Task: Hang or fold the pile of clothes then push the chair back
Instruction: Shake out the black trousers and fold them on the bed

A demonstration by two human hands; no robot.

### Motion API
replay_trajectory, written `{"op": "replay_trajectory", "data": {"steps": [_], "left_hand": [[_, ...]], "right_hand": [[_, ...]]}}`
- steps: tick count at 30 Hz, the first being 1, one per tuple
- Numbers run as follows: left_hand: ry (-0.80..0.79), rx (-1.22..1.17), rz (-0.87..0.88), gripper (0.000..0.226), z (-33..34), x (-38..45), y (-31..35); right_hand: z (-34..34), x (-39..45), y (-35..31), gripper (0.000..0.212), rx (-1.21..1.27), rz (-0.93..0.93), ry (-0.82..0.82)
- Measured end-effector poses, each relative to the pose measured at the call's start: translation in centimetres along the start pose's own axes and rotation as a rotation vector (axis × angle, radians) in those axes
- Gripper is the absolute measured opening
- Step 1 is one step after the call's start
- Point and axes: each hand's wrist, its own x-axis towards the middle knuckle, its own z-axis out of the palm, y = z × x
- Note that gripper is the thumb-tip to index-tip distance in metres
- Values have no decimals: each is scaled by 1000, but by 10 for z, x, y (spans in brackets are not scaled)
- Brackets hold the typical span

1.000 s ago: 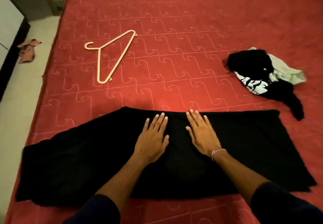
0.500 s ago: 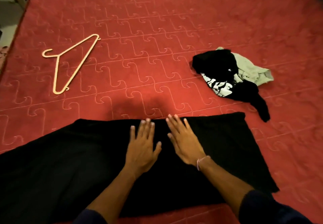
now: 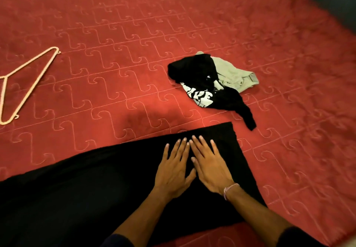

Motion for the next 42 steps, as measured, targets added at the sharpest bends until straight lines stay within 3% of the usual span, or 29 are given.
{"op": "replay_trajectory", "data": {"steps": [8, 14, 18, 21, 24, 28, 30, 33, 35, 37, 39, 42], "left_hand": [[-12, 20, -21, 86, -1, 14, 10], [-42, 33, -18, 87, 0, 12, 8], [-41, -7, 15, 77, 1, 13, 4], [-30, -63, 51, 66, -4, 6, -6], [-5, 1, 36, 61, -4, -25, -39], [26, 47, -64, 62, -7, -92, -114], [51, 47, -198, 66, -13, -127, -154], [102, -25, -413, 68, -20, -165, -202], [119, -95, -417, 66, -21, -178, -221], [114, -124, -361, 62, -23, -189, -236], [93, -81, -343, 59, -28, -207, -259], [75, 50, -396, 58, -35, -249, -305]], "right_hand": [[-5, 0, 69, 59, 55, 243, 45], [-1, -18, 41, 64, 11, 34, -20], [2, -11, 22, 59, -11, 245, 22], [6, -8, -23, 60, 31, 197, 52], [14, -14, -54, 59, 44, 69, 14], [16, -15, -57, 59, 32, 121, 39], [13, -14, -67, 61, 0, 197, 58], [3, -1, -124, 65, 58, 404, 66], [-1, 10, -193, 64, 150, 286, 90], [11, 14, -264, 60, 185, -13, 78], [29, 18, -314, 62, 141, -181, 4], [40, 25, -347, 64, 42, 10, -55]]}}
